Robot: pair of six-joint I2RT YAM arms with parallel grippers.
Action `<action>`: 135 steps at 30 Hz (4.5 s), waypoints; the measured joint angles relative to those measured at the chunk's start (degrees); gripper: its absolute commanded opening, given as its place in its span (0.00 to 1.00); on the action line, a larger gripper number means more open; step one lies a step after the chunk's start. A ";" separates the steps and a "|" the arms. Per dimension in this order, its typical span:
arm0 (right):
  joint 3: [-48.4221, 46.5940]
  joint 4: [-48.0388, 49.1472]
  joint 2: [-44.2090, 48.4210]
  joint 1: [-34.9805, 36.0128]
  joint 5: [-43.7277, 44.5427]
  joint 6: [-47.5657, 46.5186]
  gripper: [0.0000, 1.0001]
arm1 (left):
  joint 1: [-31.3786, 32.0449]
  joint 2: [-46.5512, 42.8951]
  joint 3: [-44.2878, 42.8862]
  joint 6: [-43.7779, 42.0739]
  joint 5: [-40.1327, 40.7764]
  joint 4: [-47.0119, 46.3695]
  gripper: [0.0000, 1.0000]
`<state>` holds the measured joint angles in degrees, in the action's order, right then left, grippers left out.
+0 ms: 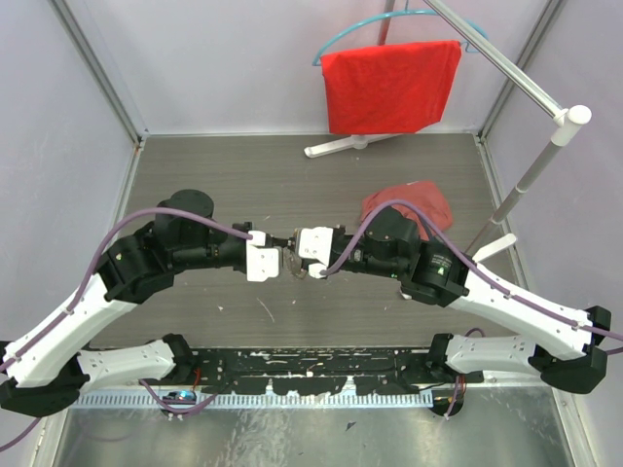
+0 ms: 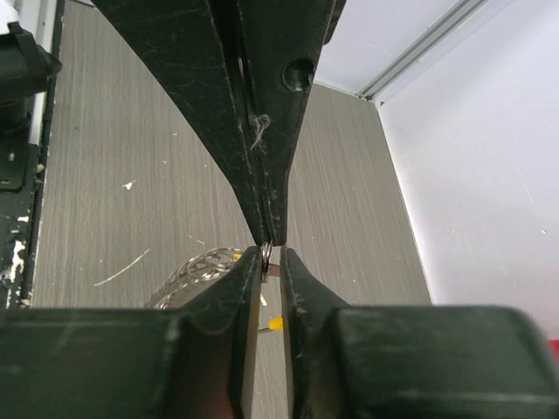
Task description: Put the keys on the keyring
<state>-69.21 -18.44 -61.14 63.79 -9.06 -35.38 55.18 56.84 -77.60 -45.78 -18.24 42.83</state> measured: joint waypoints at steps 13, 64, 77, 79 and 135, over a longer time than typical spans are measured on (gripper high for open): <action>0.00 -0.07 0.02 0.00 0.31 -0.39 0.01 | 0.00 -0.22 0.00 0.39 0.42 -0.37 0.30; 13.35 25.73 16.20 0.00 -18.78 -1.88 0.01 | 0.00 -10.95 18.86 21.86 -22.71 -45.97 0.31; 13.40 25.73 16.41 0.00 -19.04 -1.92 0.01 | 0.00 -9.79 18.45 21.90 -24.76 -46.29 0.22; 13.40 25.73 16.41 0.00 -19.10 -1.97 0.01 | 0.00 -9.73 18.45 21.90 -24.90 -46.42 0.22; 13.27 21.79 17.64 0.02 -19.37 -3.72 0.01 | 0.02 -9.38 18.12 20.61 -25.83 -45.42 0.23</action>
<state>-55.94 3.36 -43.51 63.81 -28.42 -39.09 55.20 47.46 -59.48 -25.17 -44.07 -2.59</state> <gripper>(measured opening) 0.037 0.226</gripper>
